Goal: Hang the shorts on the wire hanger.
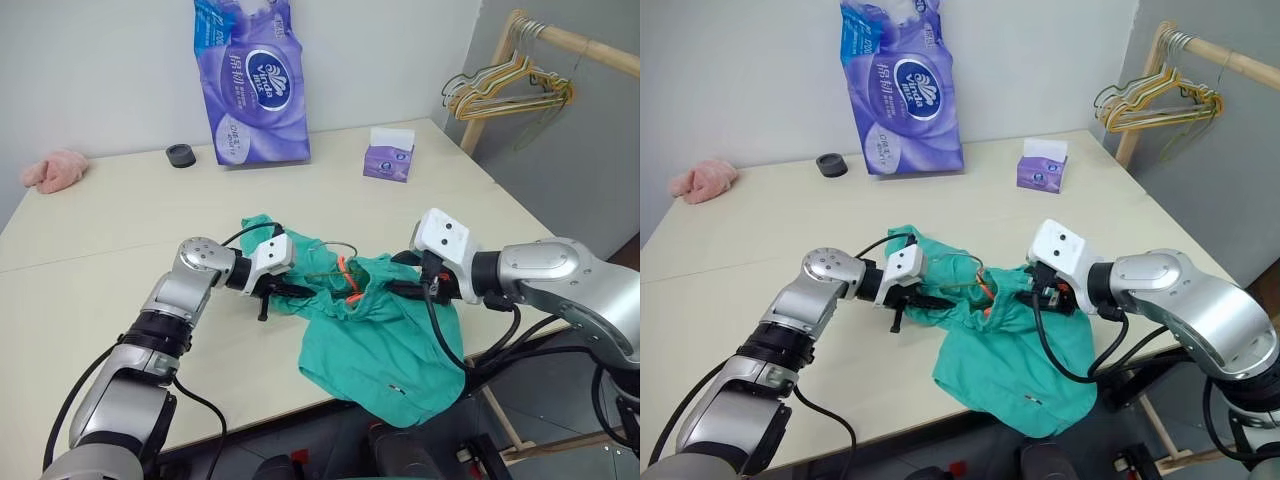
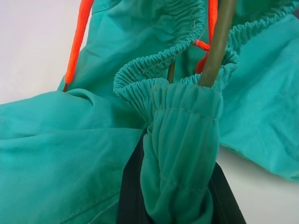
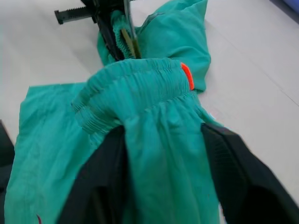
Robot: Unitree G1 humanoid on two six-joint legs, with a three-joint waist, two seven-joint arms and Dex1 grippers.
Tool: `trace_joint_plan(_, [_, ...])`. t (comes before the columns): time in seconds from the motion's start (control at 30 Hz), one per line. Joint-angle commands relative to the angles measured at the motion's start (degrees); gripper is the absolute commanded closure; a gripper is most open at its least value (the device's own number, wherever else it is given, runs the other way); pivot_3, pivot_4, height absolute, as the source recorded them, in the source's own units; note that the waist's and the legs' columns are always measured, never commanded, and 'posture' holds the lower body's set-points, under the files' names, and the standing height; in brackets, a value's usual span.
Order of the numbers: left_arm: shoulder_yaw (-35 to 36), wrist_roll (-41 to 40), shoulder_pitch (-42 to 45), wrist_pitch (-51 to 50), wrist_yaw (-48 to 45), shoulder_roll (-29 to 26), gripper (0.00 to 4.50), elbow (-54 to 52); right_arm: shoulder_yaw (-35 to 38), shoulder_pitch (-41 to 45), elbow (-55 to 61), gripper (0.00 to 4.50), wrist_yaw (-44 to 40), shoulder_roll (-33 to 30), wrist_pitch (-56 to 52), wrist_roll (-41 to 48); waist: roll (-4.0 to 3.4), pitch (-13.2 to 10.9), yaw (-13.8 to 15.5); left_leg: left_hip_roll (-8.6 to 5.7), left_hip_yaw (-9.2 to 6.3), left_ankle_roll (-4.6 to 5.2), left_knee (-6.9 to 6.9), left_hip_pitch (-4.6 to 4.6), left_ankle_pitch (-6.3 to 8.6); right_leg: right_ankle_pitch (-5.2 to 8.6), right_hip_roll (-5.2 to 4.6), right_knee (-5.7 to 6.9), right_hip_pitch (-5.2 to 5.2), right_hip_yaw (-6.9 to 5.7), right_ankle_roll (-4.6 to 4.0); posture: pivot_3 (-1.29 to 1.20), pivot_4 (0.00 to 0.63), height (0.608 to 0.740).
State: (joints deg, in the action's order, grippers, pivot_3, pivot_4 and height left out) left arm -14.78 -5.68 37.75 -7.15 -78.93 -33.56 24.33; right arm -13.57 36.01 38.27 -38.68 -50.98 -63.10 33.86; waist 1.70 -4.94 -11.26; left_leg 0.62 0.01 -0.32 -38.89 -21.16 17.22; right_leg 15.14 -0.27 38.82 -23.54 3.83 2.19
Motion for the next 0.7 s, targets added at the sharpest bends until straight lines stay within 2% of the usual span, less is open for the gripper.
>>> trace_joint_plan(0.03, [1.53,-1.13,0.42,-0.06,1.11,0.41,4.50,-2.13,2.76,0.05,2.81,1.18,-3.39,-4.14,1.22,-0.11,0.00,0.00,0.01,0.00,0.00,0.00,0.00,0.00,0.00,0.00,0.00,-0.01,0.00,-0.01,0.00,-0.23,0.063,0.740])
trace_joint_plan(0.27, [1.31,-1.13,1.01,0.25,0.88,0.82,4.50,-1.58,3.08,-4.99,1.83,1.18,-6.57,-11.09,4.57,-3.58,0.00,-0.01,-0.01,0.00,0.02,0.00,0.00,0.03,0.00,0.01,-0.02,-0.02,0.02,0.00,0.01,-0.24,0.060,0.740])
trace_joint_plan(0.43, [1.08,-1.31,0.97,0.22,0.21,1.01,4.50,-2.14,-1.63,-4.60,-2.99,1.18,-5.34,-8.75,7.30,-9.57,0.00,-0.01,-0.22,0.00,0.08,0.00,0.01,0.06,0.00,0.01,-0.01,-0.01,0.02,0.07,0.01,-0.24,0.059,0.740])
trace_joint_plan(0.5, [1.02,-1.29,0.93,0.25,-0.12,0.82,4.50,-2.31,-5.64,-3.87,-6.62,1.18,-6.50,-8.59,10.91,-14.16,-0.01,-0.01,-0.20,0.00,0.07,0.00,0.01,0.05,0.00,0.01,-0.01,-0.02,0.02,0.05,0.01,-0.24,0.057,0.740])
trace_joint_plan(0.7, [1.20,-1.25,1.06,0.00,-0.21,0.75,4.50,-2.52,-10.92,-0.64,-12.12,1.18,-10.69,-4.24,13.60,-18.20,-0.01,-0.01,-0.26,-0.02,0.08,0.00,0.01,0.06,0.00,0.00,-0.01,-0.01,0.02,0.07,0.00,-0.23,0.052,0.740])
